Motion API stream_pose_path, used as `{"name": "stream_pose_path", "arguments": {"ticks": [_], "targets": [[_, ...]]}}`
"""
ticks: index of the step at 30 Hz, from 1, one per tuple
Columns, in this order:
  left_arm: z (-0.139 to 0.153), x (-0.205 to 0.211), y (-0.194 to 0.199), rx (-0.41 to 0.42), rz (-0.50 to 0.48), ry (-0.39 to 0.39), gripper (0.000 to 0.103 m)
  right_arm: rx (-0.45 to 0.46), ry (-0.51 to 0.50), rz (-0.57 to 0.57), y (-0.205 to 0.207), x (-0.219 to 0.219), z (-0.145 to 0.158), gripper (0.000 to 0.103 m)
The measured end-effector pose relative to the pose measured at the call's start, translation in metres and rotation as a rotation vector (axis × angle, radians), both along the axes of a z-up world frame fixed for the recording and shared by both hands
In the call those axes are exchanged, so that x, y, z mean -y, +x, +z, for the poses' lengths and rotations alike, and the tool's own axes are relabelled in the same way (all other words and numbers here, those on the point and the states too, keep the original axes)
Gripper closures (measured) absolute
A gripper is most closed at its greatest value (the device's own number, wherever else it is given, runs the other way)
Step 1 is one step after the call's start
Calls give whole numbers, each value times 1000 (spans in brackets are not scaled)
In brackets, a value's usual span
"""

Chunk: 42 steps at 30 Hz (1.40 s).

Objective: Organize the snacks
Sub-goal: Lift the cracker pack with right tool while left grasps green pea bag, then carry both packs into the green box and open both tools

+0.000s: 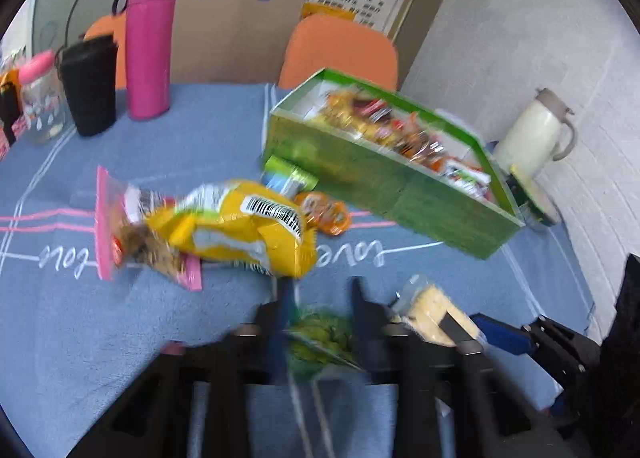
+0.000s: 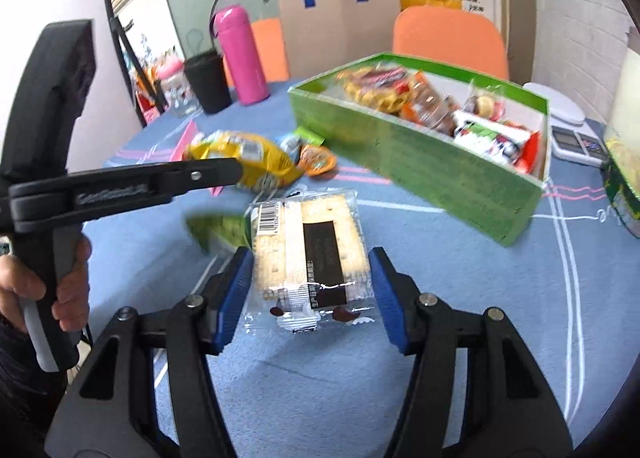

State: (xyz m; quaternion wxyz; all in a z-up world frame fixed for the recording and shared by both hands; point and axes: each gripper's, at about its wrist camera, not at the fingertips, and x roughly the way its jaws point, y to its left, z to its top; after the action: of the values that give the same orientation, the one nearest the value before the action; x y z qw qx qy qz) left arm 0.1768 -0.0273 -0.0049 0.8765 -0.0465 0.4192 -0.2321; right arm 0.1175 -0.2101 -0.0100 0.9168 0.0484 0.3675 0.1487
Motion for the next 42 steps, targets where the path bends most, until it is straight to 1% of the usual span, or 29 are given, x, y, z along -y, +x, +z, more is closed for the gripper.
{"name": "stream_pose_path", "arguments": {"ticks": [2,5,7,9,10,12,13,14,16,17,21,23,26,31,32,33,34,35,37,40,42], "targets": [[15,4,-5,40,-17,-14,88,10,8,-21,-2,8,4,43],[26,13,-1,78,-36,-6,88,2,16,-36,-4,14,2,43],[22,13,1,68,-33,4,88,-14,19,-40,-4,17,-2,43],[14,12,2,34,-39,10,86,-27,27,-43,-5,19,-5,43],[8,11,2,6,-39,9,81,-31,29,-43,-4,19,-7,43],[-5,8,-4,-42,-45,-4,62,-34,31,-41,-4,21,-10,42],[-11,7,-8,-65,-49,-4,43,-37,32,-42,-4,21,-11,42],[-17,5,-13,-80,-43,9,35,-39,34,-43,-5,21,-12,42],[-27,1,-24,-98,-15,41,34,-43,39,-42,-5,20,-13,42],[-29,-2,-29,-103,3,42,34,-43,39,-40,-6,19,-14,42],[-30,-20,-48,-131,99,3,32,-46,41,-31,-5,18,-15,42],[-29,-26,-57,-122,129,-2,32,-49,46,-34,-4,17,-17,42],[-31,-23,-57,-121,100,-6,32,-52,48,-31,-5,16,-18,42],[-45,-5,-45,-128,62,47,33,-57,49,-48,-6,21,-19,42],[-45,-1,-45,-98,56,68,34,-58,54,-53,-6,22,-19,42],[-46,2,-45,-93,46,80,34,-60,59,-56,-6,23,-20,42],[-46,3,-46,-86,37,83,39,-60,65,-56,-6,23,-20,42],[-46,3,-47,-81,31,82,51,-60,68,-54,-6,23,-20,42],[-46,2,-47,-89,6,50,62,-56,66,-53,-7,23,-19,42],[-44,4,-48,-69,6,69,64,-34,77,-58,-9,25,-14,42],[-38,6,-49,-56,-2,61,64,-9,79,-70,-10,29,-7,42]]}}
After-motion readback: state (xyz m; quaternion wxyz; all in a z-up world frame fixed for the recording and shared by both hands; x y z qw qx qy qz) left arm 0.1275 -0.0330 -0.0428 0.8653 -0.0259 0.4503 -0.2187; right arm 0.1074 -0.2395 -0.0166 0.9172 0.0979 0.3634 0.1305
